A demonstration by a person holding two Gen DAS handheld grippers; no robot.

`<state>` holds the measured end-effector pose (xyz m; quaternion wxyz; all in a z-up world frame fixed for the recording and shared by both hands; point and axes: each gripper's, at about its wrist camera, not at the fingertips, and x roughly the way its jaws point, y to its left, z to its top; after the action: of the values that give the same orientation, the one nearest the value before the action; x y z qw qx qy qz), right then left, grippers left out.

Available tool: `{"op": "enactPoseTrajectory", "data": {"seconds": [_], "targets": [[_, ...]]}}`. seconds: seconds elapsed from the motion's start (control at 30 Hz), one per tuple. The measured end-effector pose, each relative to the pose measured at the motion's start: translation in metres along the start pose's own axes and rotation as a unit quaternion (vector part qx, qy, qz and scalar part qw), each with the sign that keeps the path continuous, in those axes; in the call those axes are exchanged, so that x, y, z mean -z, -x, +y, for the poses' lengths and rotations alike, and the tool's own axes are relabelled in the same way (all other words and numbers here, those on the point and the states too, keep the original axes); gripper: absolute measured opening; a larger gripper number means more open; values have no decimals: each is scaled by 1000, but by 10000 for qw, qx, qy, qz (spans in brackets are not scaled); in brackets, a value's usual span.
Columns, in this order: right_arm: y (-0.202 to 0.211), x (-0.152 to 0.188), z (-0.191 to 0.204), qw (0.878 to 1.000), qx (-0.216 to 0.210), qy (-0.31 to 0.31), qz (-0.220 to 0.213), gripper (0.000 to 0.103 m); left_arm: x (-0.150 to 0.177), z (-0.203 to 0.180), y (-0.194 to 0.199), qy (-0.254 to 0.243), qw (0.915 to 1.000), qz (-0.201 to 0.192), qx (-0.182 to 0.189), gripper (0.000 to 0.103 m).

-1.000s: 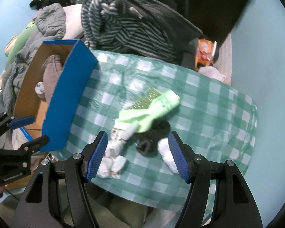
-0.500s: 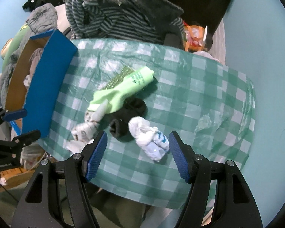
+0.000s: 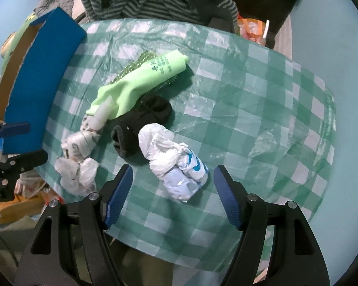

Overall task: Organize soft objects
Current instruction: 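Move both tools back over the remaining items on the table, then close the right tool on the white plastic bundle while the left tool grasps another white bundle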

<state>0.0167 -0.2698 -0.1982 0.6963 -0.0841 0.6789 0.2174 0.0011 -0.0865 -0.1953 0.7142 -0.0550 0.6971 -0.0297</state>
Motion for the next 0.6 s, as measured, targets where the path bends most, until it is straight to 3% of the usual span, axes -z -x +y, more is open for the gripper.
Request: {"op": "enactPoseTrajectory", "data": {"seconds": [0.3, 0.6], "targets": [[-27, -1, -1, 9994, 69, 331, 116, 71, 1, -2, -34, 434, 9985, 246, 239, 79], [-42, -3, 0, 9978, 236, 622, 61, 71, 2, -6, -62, 686, 9966, 454, 76, 79]]}}
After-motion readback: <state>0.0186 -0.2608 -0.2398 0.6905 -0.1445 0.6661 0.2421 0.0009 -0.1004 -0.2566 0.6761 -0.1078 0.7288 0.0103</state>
